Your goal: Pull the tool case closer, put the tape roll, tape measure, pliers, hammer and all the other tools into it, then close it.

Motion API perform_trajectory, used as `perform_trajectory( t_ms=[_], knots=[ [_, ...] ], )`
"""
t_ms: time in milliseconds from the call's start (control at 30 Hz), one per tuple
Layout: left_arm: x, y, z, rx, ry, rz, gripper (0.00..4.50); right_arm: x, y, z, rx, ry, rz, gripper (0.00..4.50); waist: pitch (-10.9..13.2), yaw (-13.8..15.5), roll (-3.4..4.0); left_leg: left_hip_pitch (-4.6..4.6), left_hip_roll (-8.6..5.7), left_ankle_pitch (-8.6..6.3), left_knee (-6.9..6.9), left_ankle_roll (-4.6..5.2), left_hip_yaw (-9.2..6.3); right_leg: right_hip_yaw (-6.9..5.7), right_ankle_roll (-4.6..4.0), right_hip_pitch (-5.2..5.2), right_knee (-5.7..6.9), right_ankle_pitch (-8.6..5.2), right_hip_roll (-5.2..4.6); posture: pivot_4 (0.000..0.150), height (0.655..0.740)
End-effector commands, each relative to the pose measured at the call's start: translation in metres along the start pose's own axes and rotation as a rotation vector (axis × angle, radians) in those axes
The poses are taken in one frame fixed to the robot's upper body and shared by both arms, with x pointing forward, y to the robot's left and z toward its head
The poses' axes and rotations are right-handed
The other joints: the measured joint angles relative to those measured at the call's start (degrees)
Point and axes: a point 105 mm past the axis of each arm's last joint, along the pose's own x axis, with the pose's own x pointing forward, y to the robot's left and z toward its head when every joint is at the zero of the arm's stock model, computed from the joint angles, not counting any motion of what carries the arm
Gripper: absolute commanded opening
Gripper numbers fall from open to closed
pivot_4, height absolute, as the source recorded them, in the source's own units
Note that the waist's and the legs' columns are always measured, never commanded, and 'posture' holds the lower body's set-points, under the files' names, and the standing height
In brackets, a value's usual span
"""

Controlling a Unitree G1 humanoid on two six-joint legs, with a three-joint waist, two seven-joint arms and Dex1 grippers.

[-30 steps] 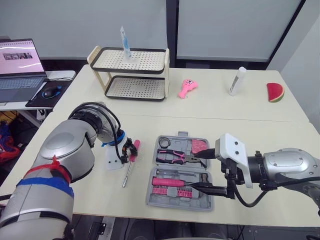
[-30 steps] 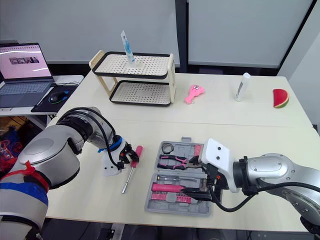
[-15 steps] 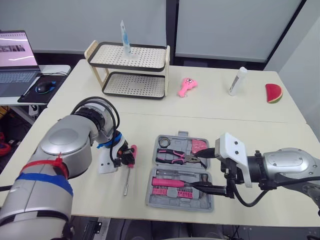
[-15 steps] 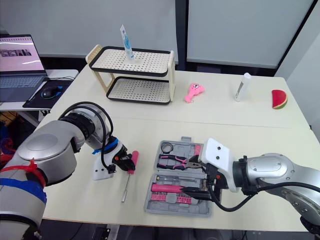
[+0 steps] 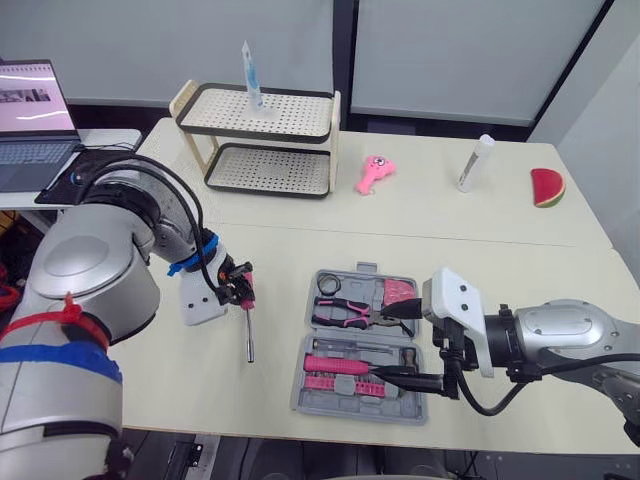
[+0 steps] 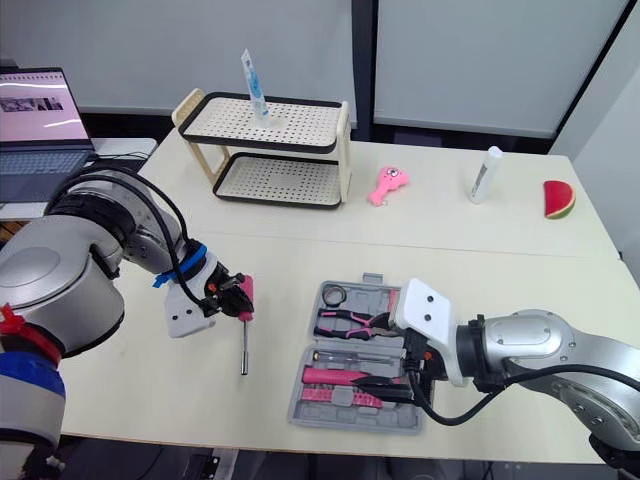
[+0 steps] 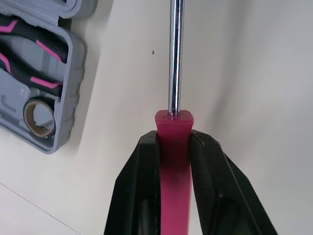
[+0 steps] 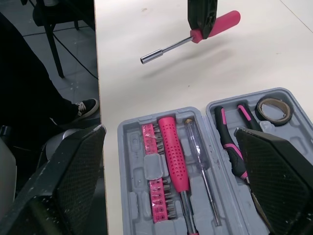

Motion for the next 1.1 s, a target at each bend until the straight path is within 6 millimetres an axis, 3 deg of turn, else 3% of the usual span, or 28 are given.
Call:
perform_trajectory(
  t_ms=[33,433,533,633,833,1100],
  knots=[
    [-0.005,0.001,-0.001,-0.067,0.022,0.080,0.51,0.003,-0.003,0.009,-0.047,-0.036,-0.024,4.50,0.0,-0.1,0.00,0.02,0.00,0.00,0.00,0.00,0.00,0.01,0.00,0.00,0.00,0.00,0.00,0.150,0.7350],
    [-0.025,-0.024,-0.008,-0.183,0.100,-0.026,0.51,0.009,-0.012,0.007,-0.071,-0.010,-0.036,4.50,0.0,-0.2,0.02,-0.03,0.01,0.00,-0.01,0.01,-0.05,-0.04,-0.01,-0.03,-0.01,0.00,0.03,0.150,0.7350],
    [-0.027,-0.023,-0.014,-0.217,0.136,-0.006,0.51,0.010,-0.014,0.007,-0.080,-0.004,-0.042,4.50,0.0,-0.3,0.02,-0.03,0.01,0.01,-0.02,0.01,-0.08,-0.05,-0.01,-0.04,0.00,0.00,0.03,0.150,0.7350],
    [-0.023,-0.010,-0.020,-0.267,0.161,0.139,0.51,0.012,-0.018,0.006,-0.085,0.005,-0.060,4.50,0.0,-0.3,0.04,-0.02,0.02,0.00,-0.01,0.01,-0.07,-0.04,-0.01,-0.05,0.01,0.00,0.02,0.150,0.7350],
    [-0.022,0.000,-0.020,-0.317,0.169,0.292,0.51,0.015,-0.018,0.005,-0.082,0.002,-0.061,4.50,0.0,-0.4,0.05,-0.13,0.08,0.01,0.01,0.01,-0.09,-0.05,-0.03,-0.21,0.15,0.00,0.04,0.150,0.7350],
    [-0.025,0.007,-0.009,-0.393,0.170,0.332,0.51,0.018,-0.020,0.003,-0.089,0.010,-0.069,4.50,0.1,-0.7,0.13,-0.14,0.14,0.03,0.04,0.03,-0.09,-0.02,-0.12,-0.40,0.52,-0.05,0.12,0.150,0.7350]
  ],
)
